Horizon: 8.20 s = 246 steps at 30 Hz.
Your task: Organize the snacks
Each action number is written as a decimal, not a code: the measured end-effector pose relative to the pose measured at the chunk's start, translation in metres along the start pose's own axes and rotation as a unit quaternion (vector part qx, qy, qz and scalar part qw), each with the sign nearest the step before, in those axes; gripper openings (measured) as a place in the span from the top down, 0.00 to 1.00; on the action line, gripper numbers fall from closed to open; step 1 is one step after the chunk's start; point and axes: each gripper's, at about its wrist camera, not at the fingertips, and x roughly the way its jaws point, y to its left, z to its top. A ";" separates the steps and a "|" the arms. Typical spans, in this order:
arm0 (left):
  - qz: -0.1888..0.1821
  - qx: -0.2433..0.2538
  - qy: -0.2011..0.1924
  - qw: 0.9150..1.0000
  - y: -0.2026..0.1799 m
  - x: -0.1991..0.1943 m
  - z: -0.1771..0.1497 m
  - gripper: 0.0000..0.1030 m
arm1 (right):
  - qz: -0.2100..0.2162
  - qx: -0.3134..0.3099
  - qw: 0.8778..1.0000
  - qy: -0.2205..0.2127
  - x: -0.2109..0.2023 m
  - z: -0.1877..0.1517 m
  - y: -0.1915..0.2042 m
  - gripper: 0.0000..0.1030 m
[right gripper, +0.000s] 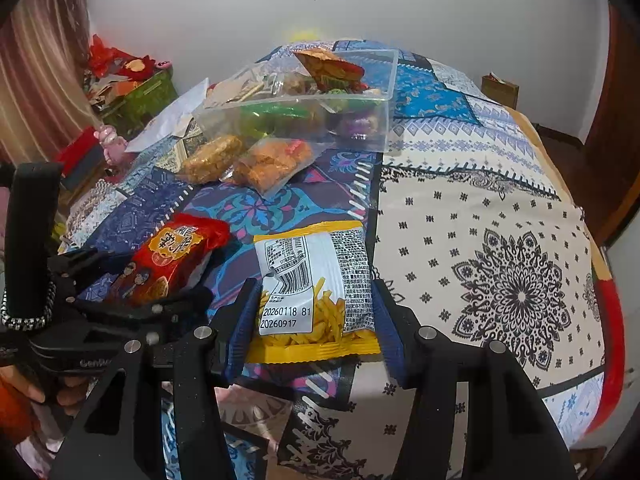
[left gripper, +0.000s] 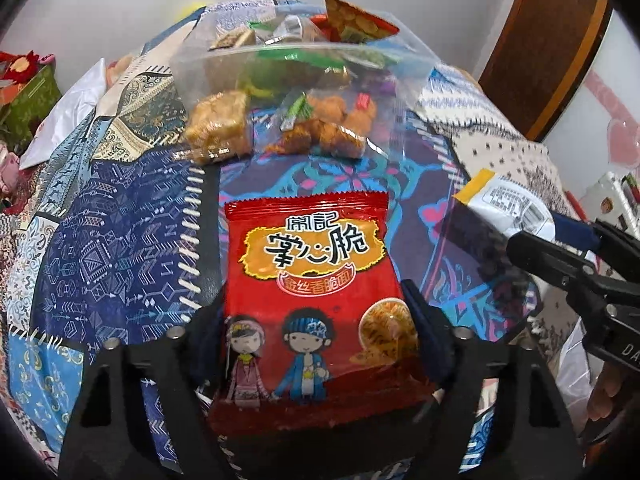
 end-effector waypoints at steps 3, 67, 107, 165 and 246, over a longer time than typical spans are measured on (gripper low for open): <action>-0.004 0.000 -0.015 1.000 0.004 -0.008 0.004 0.30 | 0.000 0.003 1.000 -0.008 -0.003 0.006 0.000 0.51; 0.054 -0.005 -0.102 0.993 0.071 0.077 0.238 0.27 | -0.020 0.016 0.999 -0.044 0.112 0.194 -0.036 0.49; 0.049 0.022 -0.078 0.995 0.088 -0.010 0.115 0.15 | 0.032 -0.038 0.999 -0.003 0.070 0.115 0.028 0.28; -0.013 -0.026 -0.069 0.997 0.074 0.005 0.112 0.57 | 0.043 -0.008 0.997 -0.070 0.022 0.101 0.001 0.45; -0.001 0.009 -0.325 0.946 0.023 -0.199 0.139 0.12 | 0.011 -0.015 0.966 -0.258 -0.120 0.149 0.023 0.05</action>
